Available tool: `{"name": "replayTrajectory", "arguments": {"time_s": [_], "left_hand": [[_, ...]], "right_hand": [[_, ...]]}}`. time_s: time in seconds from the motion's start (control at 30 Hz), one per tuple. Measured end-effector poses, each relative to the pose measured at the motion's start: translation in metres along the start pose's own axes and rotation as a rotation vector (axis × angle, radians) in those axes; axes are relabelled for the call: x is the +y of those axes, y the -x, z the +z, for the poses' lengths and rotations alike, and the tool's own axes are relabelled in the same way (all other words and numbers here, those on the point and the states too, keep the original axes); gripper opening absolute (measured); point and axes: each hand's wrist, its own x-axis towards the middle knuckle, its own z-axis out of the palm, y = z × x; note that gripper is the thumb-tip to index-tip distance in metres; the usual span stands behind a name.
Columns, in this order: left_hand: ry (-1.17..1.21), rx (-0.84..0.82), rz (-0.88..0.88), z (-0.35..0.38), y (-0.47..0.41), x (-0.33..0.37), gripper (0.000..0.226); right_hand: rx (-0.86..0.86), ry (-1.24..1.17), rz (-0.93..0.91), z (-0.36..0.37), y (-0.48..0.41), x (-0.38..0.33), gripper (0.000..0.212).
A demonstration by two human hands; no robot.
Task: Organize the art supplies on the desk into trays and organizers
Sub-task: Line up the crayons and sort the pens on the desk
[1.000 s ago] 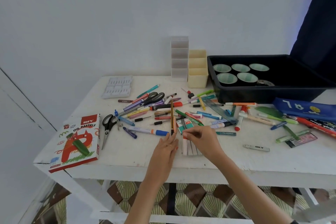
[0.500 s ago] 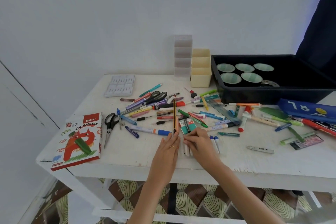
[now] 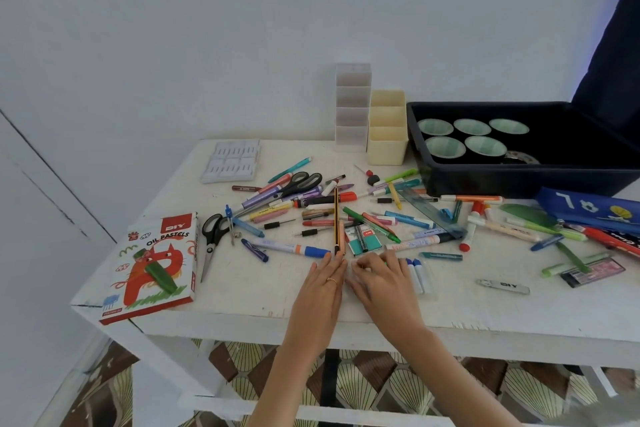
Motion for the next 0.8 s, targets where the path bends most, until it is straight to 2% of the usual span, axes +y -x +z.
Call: {"name": "replayTrajectory", "arguments": {"time_s": [0.1, 0.23, 0.37, 0.5, 0.63, 0.73, 0.8], "left_hand": [[-0.032, 0.002, -0.002, 0.000, -0.001, -0.001, 0.069], [-0.058, -0.009, -0.002, 0.004, -0.002, -0.005, 0.073], [-0.074, 0.004, 0.008, 0.006, -0.002, -0.006, 0.072], [-0.052, -0.009, 0.019, 0.002, 0.001, -0.004, 0.066], [-0.028, 0.003, 0.035, -0.002, 0.001, 0.000, 0.069], [-0.001, 0.003, 0.013, -0.001, 0.001, 0.001, 0.070], [0.011, 0.004, 0.007, 0.000, 0.001, 0.000, 0.071]], "right_hand": [[-0.033, 0.070, -0.011, -0.002, -0.001, -0.001, 0.014], [-0.072, -0.004, -0.002, -0.006, -0.001, 0.006, 0.016], [-0.232, 0.036, -0.039, -0.019, -0.009, 0.011, 0.034], [-0.343, 0.061, -0.025, -0.022, -0.018, 0.007, 0.040], [-0.312, 0.060, 0.025, -0.018, -0.014, 0.005, 0.040], [-0.109, 0.137, -0.006, -0.009, -0.003, 0.006, 0.026], [-0.057, 0.140, -0.022, -0.004, 0.004, 0.007, 0.035]]}}
